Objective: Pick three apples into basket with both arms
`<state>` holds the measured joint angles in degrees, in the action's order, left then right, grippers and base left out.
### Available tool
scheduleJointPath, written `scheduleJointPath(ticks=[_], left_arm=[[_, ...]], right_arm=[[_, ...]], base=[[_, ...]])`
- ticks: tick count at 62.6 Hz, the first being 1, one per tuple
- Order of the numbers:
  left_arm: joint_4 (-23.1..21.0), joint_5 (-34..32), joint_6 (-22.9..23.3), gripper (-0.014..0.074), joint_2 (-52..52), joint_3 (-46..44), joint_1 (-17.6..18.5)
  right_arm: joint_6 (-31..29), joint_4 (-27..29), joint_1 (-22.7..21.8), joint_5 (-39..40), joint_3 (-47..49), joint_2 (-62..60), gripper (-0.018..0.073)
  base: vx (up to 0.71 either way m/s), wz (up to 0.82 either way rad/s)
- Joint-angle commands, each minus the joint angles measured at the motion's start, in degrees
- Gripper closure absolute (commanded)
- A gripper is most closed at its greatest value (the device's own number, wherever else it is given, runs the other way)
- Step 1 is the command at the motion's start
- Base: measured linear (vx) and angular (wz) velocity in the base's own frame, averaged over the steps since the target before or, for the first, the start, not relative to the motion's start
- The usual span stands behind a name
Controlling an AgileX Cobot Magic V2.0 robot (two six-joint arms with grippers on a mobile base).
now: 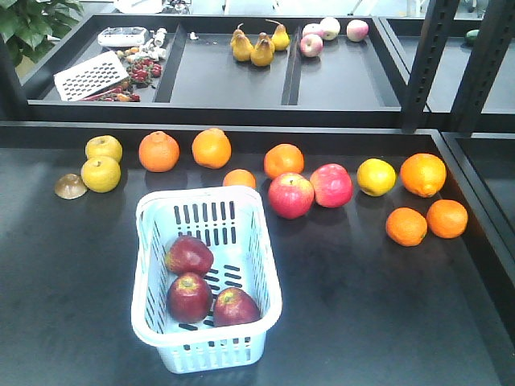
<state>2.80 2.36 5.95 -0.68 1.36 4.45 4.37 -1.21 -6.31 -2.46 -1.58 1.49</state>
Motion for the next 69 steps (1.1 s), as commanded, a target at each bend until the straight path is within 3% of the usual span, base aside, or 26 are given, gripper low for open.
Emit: scheduleJointPath(ticks=[1, 16, 69], left_arm=[[-0.55, -4.30, 0.48, 0.0603, -0.92, 0.40, -0.11], [-0.55, -4.30, 0.48, 0.0603, -0.92, 0.40, -0.11], [-0.55, -4.30, 0.48, 0.0603, -0.92, 0.40, -0.11]], right_arm=[[2.74, -5.22, -0.33, 4.83, -0.79, -2.54, 0.0568], [7.34, -6.46, -0.33, 6.01, -0.83, -2.91, 0.0568], [7.34, -6.46, -0.33, 5.96, -0.83, -2.91, 0.0568]], base=[[0.00, 0.00], [0.00, 0.00], [0.00, 0.00]])
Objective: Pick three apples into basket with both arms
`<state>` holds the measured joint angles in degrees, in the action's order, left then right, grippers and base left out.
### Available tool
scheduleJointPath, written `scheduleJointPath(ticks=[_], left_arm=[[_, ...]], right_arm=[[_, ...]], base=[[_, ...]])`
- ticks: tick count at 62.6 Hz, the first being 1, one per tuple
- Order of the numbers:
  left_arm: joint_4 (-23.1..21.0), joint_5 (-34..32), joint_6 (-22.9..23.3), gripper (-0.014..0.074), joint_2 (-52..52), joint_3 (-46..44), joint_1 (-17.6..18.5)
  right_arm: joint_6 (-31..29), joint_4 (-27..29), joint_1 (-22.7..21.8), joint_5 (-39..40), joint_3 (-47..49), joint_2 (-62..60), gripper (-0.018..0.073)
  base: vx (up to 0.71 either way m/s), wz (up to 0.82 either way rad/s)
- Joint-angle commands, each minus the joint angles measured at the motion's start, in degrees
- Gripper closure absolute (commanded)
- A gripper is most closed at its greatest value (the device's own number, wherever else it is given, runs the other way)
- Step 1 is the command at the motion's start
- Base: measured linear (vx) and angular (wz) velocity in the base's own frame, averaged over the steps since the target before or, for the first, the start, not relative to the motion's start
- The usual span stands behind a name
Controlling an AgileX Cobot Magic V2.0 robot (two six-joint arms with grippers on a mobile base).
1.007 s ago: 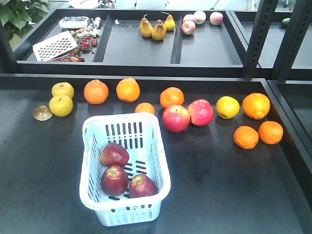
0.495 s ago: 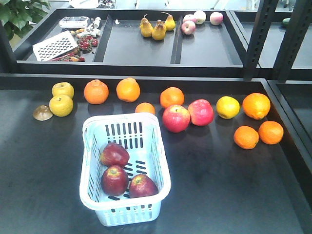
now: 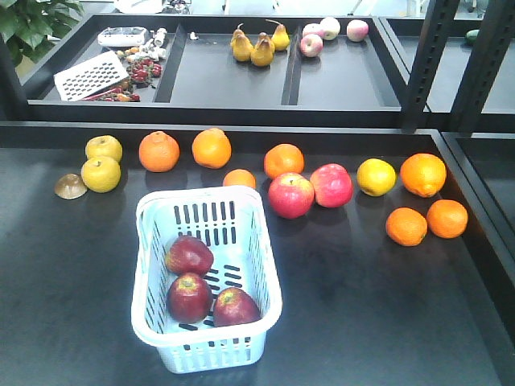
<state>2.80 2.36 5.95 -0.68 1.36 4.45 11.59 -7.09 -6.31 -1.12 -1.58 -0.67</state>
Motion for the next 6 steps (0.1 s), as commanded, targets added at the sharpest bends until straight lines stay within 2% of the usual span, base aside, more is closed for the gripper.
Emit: scheduleJointPath(ticks=[1, 6], left_arm=[[-0.55, -4.30, 0.48, 0.0603, -0.92, 0.40, -0.11], [-0.55, -4.30, 0.48, 0.0603, -0.92, 0.40, -0.11]], right_arm=[[0.12, -0.57, -0.33, 4.61, -0.83, -0.75, 0.0568], [0.12, -0.57, -0.33, 4.61, -0.83, -0.75, 0.0568]], base=[[0.00, 0.00], [0.00, 0.00]])
